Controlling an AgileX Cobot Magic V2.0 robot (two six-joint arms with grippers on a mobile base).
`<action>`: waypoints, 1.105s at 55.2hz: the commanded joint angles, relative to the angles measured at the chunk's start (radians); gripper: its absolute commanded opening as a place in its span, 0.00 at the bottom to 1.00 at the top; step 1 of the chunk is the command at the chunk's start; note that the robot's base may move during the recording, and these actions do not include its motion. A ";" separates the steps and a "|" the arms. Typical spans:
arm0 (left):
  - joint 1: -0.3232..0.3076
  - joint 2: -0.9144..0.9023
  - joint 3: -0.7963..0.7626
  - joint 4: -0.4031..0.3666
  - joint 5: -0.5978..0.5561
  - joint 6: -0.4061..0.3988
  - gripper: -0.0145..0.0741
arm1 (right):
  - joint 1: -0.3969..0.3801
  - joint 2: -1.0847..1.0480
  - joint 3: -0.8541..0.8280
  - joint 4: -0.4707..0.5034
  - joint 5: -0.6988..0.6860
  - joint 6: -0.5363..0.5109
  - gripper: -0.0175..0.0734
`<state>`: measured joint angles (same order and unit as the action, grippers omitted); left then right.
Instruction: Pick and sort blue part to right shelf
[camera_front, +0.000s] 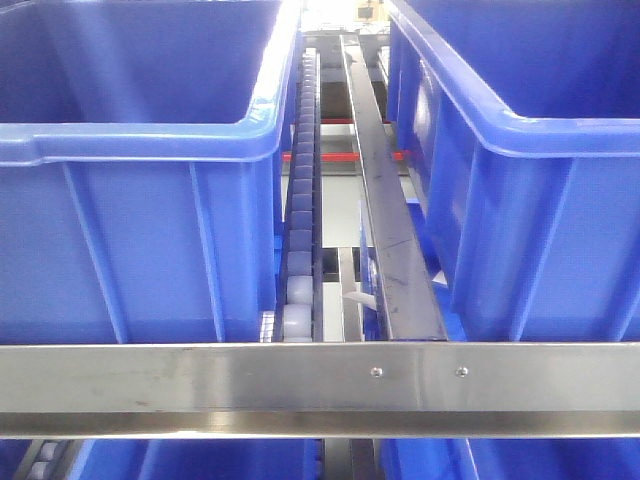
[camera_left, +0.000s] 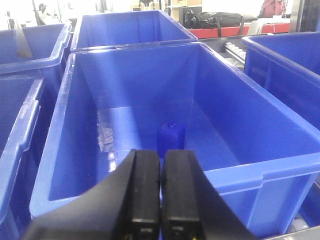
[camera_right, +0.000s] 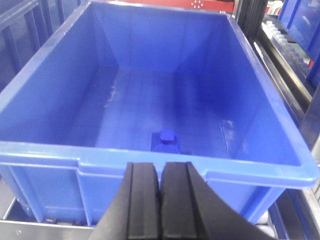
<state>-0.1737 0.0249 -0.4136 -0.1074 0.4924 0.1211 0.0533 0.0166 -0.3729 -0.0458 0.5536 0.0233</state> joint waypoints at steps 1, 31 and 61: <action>-0.003 0.011 -0.027 -0.004 -0.078 -0.008 0.30 | 0.000 0.012 -0.026 -0.012 -0.080 -0.006 0.23; 0.155 -0.053 0.286 -0.030 -0.415 -0.008 0.30 | 0.000 0.012 -0.026 -0.012 -0.079 -0.006 0.23; 0.077 -0.053 0.450 -0.032 -0.588 -0.008 0.30 | 0.000 0.012 -0.025 -0.012 -0.080 -0.006 0.23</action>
<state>-0.0891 -0.0040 0.0055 -0.1292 -0.0079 0.1211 0.0533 0.0151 -0.3729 -0.0458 0.5552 0.0233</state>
